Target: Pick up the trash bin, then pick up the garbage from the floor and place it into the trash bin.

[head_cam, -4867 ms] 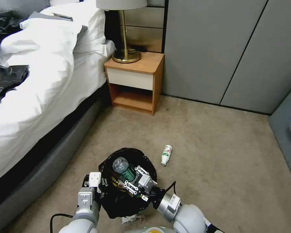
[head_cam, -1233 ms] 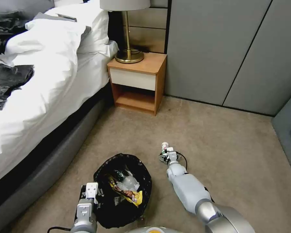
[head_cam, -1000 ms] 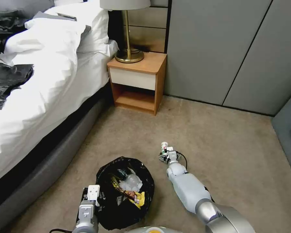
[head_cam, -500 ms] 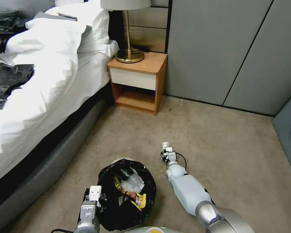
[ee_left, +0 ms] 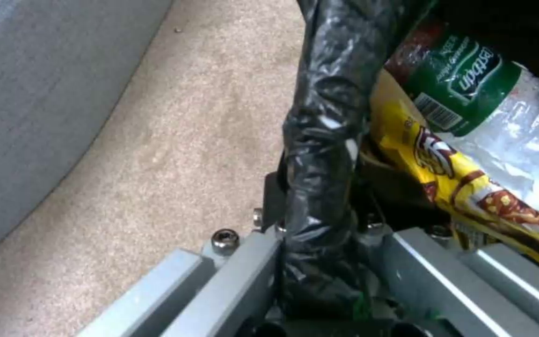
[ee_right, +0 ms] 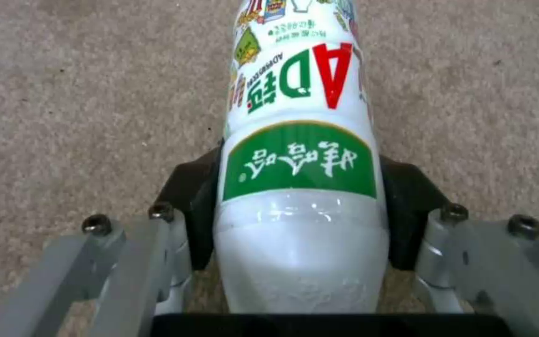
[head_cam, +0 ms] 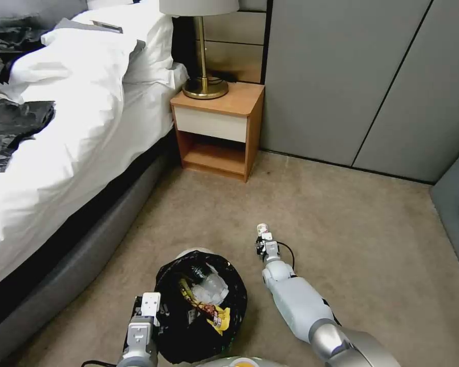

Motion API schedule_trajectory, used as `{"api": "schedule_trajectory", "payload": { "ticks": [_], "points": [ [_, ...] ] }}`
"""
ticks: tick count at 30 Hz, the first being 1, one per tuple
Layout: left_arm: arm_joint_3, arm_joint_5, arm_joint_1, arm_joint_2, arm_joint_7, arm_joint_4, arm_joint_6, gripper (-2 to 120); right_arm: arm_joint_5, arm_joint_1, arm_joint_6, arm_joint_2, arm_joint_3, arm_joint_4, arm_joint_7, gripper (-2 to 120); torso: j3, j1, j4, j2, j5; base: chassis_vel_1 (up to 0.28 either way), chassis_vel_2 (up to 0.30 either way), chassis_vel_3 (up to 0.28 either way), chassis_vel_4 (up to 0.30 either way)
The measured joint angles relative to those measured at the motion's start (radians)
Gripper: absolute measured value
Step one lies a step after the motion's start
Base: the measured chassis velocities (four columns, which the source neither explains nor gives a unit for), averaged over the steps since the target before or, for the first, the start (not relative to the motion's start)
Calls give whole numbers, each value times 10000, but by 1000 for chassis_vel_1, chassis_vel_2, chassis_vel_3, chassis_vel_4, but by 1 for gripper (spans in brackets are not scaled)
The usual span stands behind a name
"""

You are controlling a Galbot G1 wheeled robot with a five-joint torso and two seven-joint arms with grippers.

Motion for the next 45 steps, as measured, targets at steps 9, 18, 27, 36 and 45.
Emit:
{"api": "schedule_trajectory", "payload": {
  "ticks": [9, 18, 27, 36, 45],
  "points": [
    [-34, -48, -64, 40, -3, -13, -15, 0, -693, -1429, 1469, -40, -124, 2612, 369, 43, 2, 3, -4, -2, -10, 0, 0, 0, 0],
    [2, -201, -265, 134, -1, 37, 31, 0, -1942, -3516, 3322, -928, -573, 8409, -1690, 43, -1, 1, 0, -2, 1, 0, 0, 0, 0],
    [91, -350, -439, 251, 9, 17, 55, 0, -1387, -5191, 5109, -2321, -1407, 11898, -5707, 41, 0, 1, 1, 0, 2, 0, 0, 0, 0],
    [104, -474, -639, 338, 2, 11, 102, 0, -830, -6422, 5292, -3561, -1946, 12358, -6497, 34, -1, 1, 2, 0, 3, 0, 0, 0, 0],
    [74, -638, -774, 437, -12, -147, 233, 0, -893, -6859, 5423, -3822, -1864, 12276, -6731, 34, -1, 0, 3, 0, 3, 0, 0, 0, 0]
  ]
}}
